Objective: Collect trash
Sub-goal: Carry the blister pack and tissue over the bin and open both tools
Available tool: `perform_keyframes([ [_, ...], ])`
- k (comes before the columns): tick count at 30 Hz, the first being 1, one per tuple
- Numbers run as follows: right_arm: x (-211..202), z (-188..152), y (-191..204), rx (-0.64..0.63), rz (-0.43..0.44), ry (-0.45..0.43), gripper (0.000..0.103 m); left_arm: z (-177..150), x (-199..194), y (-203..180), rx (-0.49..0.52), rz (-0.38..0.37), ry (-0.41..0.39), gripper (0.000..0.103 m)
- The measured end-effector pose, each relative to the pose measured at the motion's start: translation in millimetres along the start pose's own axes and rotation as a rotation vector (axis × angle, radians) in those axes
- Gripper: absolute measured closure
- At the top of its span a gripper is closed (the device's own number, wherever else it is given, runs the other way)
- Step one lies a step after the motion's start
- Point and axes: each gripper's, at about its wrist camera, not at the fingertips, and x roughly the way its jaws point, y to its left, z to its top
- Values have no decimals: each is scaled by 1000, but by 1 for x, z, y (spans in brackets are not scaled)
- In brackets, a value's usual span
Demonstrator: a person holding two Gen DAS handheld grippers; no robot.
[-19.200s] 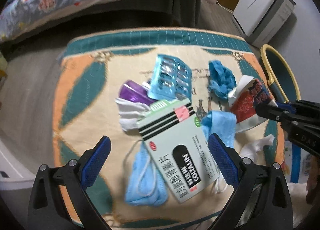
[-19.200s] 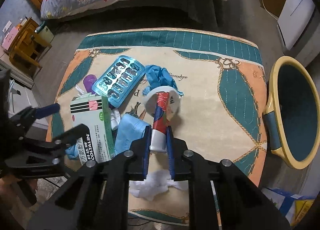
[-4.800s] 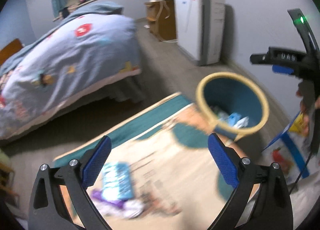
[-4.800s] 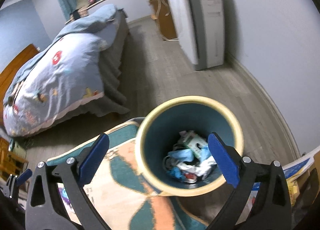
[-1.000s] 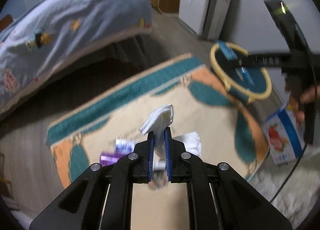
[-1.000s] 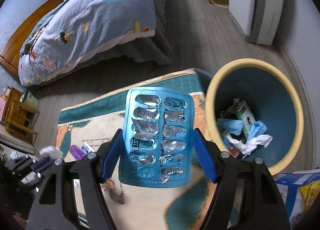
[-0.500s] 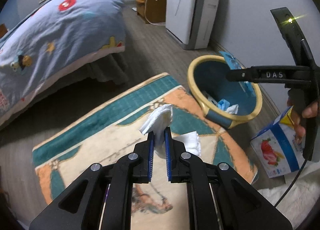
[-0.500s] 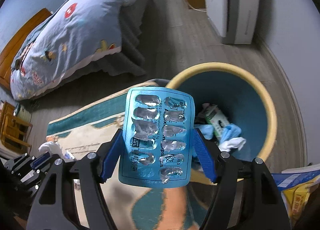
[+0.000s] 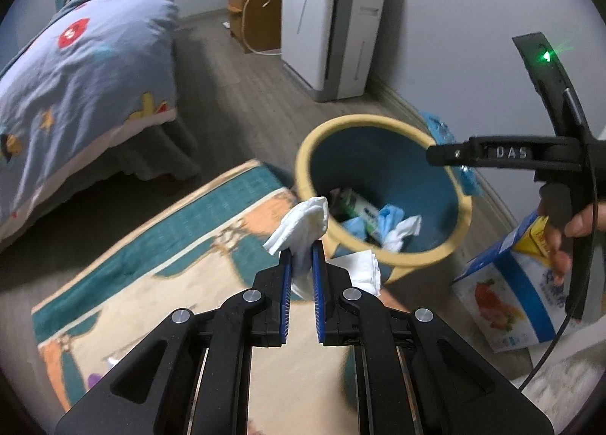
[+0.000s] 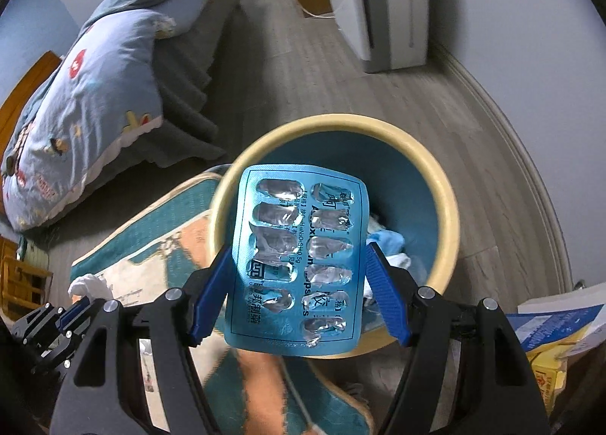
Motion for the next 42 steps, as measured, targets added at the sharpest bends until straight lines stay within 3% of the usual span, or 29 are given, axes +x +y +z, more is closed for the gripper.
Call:
perform_keyframes([
  [11, 12, 3, -40, 120, -38, 10, 34, 23, 54, -54, 58, -58, 1, 92],
  [16, 9, 6, -39, 124, -30, -30, 34, 25, 68, -54, 48, -46, -4, 90],
  [20, 2, 7, -38, 121, -6, -79, 34, 28, 65, -48, 25, -49, -55, 86],
  [21, 1, 8, -38, 118, 1, -88, 34, 30, 63, -47, 20, -53, -71, 81],
  [23, -2, 9, -37, 110, 8, -105, 26, 31, 61, -48, 15, -65, -88, 61],
  [24, -4, 9, -37, 111, 3, -113, 18, 31, 60, -49, 12, -59, -91, 40],
  [25, -5, 9, -37, 114, -1, -122, 16, 31, 59, -49, 9, -54, -99, 30],
  [28, -6, 11, -37, 133, 4, -126, 10, 30, 57, -49, 13, -45, -99, 20],
  [31, -5, 13, -33, 125, -5, -122, 6, 27, 53, -45, 7, -25, -101, 10],
  [42, -5, 12, -15, 102, -17, -105, 6, 12, 16, -17, -25, 55, -75, 8],
])
